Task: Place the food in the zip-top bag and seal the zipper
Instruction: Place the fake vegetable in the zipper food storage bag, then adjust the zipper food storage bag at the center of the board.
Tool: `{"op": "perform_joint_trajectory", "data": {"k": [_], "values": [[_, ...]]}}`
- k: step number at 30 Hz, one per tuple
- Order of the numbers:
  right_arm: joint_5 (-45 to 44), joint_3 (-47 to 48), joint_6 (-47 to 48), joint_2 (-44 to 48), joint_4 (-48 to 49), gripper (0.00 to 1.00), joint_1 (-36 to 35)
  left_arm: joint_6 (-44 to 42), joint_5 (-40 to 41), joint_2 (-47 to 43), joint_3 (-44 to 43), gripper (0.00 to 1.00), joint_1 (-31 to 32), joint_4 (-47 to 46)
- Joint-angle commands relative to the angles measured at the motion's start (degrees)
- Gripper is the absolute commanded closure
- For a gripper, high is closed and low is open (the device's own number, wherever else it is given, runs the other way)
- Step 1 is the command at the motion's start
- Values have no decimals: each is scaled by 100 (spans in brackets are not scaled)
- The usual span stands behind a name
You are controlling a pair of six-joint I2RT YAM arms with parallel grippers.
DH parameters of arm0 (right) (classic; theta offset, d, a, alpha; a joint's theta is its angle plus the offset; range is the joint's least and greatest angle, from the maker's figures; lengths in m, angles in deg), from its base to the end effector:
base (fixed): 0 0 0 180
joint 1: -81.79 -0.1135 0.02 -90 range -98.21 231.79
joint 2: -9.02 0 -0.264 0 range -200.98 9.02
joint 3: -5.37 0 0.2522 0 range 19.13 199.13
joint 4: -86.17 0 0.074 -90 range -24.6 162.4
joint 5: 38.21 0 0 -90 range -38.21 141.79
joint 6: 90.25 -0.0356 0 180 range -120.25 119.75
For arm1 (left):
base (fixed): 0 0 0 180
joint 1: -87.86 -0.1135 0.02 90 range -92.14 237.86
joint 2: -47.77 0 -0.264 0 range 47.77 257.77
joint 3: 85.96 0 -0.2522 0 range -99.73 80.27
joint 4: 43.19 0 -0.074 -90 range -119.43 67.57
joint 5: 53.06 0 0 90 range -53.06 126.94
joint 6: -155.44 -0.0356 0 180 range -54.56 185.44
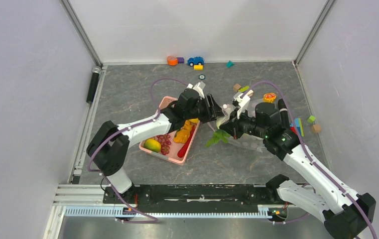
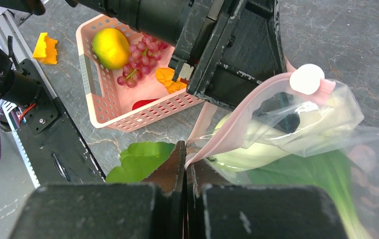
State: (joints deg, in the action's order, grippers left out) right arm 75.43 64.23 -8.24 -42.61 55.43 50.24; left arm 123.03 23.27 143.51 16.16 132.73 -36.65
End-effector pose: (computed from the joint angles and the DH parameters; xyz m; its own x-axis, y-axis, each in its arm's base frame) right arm 0.1664 0.1189 0.3097 -0.4468 -0.1249 -0.8859 -0.7377 0.6116 0.2859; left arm 0.2672 -0.2778 0.2540 -0.8644 -0.2970 -0.4057 0.2020 0.5338 -0.8212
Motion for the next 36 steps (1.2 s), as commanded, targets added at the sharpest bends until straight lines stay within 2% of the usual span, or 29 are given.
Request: {"op": "perform_joint_trajectory", "data": {"k": [1,2,5,12,14,15,20,22,27,30,34,36], "values": [[288,34,32,49,264,100,-30,41,-161,179,-268,72,11,-386],[214,33,20,59,257,100,-29,-20,-199,165,-267,60,21,-351],[-95,56,-27,82,243,100,-27,-250,-290,53,-205,40,48,-200],[-948,161,-99,117,8,100,-26,-889,-922,-483,51,17,75,-74],[-1100,191,-120,106,-73,100,-26,-1092,-938,-716,135,4,75,80],[-1187,207,-131,96,-105,100,-25,-1219,-902,-861,195,0,84,132],[-1459,309,-210,59,-274,100,-27,-1789,-376,-1589,461,0,84,653],[-1464,356,-245,42,-315,100,-27,-1967,64,-1857,570,0,84,1011],[-1457,503,-359,-11,-462,100,-28,-2420,807,-2162,815,0,84,1611],[-1432,593,-430,-34,-533,100,-27,-2478,669,-2174,1072,0,84,1594],[-1225,622,-495,-78,-501,100,-27,-2143,201,-1924,1412,1,89,943],[-1086,656,-531,-115,-507,100,-31,-2004,80,-1689,1422,4,84,750]]}}
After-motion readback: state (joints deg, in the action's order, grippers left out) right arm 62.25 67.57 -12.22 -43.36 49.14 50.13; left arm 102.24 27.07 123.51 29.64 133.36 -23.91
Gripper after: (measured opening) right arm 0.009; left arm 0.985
